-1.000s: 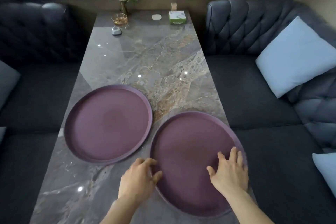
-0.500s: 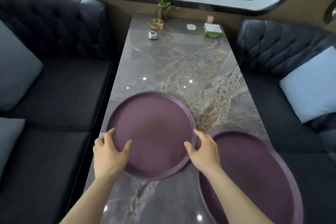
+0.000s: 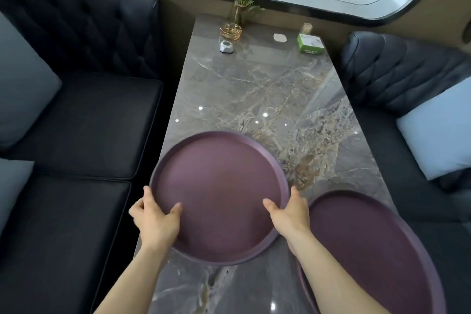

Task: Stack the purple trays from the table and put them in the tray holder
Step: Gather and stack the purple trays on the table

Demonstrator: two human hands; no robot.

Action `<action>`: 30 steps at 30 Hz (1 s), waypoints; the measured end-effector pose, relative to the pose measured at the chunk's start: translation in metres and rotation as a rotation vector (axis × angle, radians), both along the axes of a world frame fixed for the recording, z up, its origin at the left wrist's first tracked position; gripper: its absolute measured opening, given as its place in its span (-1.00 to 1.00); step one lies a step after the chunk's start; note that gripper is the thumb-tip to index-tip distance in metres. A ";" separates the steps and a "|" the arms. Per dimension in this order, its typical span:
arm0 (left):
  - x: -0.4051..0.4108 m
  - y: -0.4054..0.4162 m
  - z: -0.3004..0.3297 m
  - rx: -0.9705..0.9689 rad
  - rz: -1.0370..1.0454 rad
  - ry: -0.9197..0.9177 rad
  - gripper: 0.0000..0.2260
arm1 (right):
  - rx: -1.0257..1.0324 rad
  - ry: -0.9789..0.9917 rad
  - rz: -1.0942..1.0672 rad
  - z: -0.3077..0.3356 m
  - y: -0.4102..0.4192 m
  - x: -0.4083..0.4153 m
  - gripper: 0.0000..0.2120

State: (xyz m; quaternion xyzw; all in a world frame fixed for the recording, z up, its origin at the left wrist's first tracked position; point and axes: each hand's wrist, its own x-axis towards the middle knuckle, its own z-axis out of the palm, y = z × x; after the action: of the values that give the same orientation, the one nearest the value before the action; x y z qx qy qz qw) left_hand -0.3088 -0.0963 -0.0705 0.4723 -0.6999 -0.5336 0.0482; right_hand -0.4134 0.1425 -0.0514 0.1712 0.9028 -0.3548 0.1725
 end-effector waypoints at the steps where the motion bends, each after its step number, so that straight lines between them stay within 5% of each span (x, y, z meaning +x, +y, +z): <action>1: 0.000 0.000 0.001 -0.005 0.037 -0.003 -0.21 | 0.015 0.018 -0.003 0.002 -0.002 0.000 -0.13; 8: 0.001 0.041 0.032 -0.133 0.185 0.045 -0.32 | 0.044 0.226 -0.203 0.040 0.012 0.000 -0.49; 22: -0.016 0.248 0.052 -0.159 0.035 0.083 -0.66 | 0.200 0.239 -0.317 0.048 0.257 0.037 -0.43; 30: 0.015 0.303 0.021 -0.227 -0.194 -0.100 -0.58 | 0.302 0.093 -0.246 0.015 0.326 0.067 -0.33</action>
State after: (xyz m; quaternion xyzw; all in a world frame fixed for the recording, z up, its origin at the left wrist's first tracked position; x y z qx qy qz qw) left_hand -0.2934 0.2064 -0.0495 0.4198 -0.7996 -0.4291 0.0146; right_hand -0.3460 0.4688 -0.0366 0.2874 0.9251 -0.2412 0.0583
